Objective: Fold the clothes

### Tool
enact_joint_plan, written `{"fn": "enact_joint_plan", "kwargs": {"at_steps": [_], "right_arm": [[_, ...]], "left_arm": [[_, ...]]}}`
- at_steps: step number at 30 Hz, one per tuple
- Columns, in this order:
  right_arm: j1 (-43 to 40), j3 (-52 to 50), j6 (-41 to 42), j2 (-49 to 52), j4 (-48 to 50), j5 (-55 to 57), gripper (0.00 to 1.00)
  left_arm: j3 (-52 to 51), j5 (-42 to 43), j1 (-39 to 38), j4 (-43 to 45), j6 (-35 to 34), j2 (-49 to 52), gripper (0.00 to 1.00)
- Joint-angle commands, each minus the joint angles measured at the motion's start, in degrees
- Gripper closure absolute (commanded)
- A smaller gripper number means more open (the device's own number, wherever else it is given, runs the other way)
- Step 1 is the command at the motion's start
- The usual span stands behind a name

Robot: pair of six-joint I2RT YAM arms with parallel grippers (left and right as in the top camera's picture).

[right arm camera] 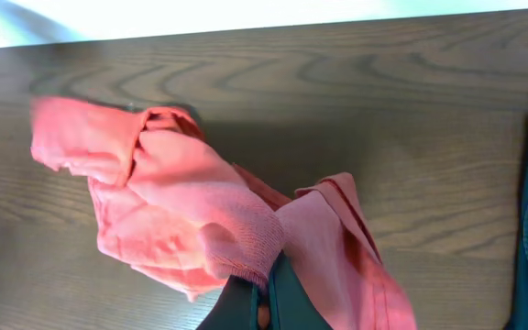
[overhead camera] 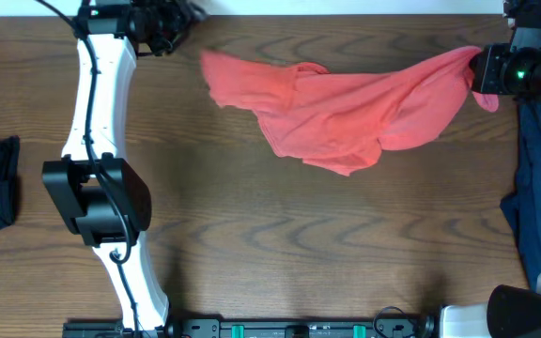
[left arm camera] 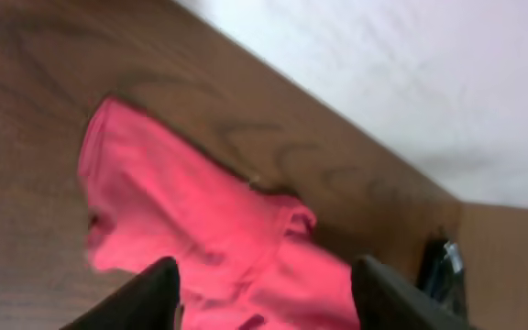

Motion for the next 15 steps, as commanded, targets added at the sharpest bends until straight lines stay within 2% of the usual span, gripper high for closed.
{"fn": "enact_joint_plan", "kwargs": {"at_steps": [1,2,3,4,8,11,15], "right_arm": [[1.46,1.51,-0.92,-0.07,-0.13,-0.2,0.99],[1.7,1.51,-0.92,-0.07,-0.17,-0.2,0.99],[1.86,1.51,-0.92,-0.07,-0.15,-0.2,0.99],[2.03,1.51,-0.92,-0.07,-0.11,-0.2,0.99],[2.03,1.51,-0.92,-0.07,0.28,-0.2,0.99],[2.03,1.51,-0.9,-0.07,0.42,-0.24,0.99],[2.08,1.51,-0.87,-0.07,0.02,-0.44,0.99]], "left_arm": [[0.76,-1.25,-2.08,-4.02,7.45,0.61,0.86],[0.76,-1.25,-2.64,-6.34,8.48,0.61,0.92],[0.76,-1.31,-3.48,-9.79,10.32,0.61,0.9],[0.76,-1.97,-4.31,-13.25,12.0,0.63,0.77],[-1.79,-11.78,-9.27,-25.92,17.0,0.63,0.7],[-7.04,-16.61,-13.29,-27.54,18.49,0.63,0.62],[-14.1,-16.5,-16.94,-23.23,17.84,0.63,0.55]]}}
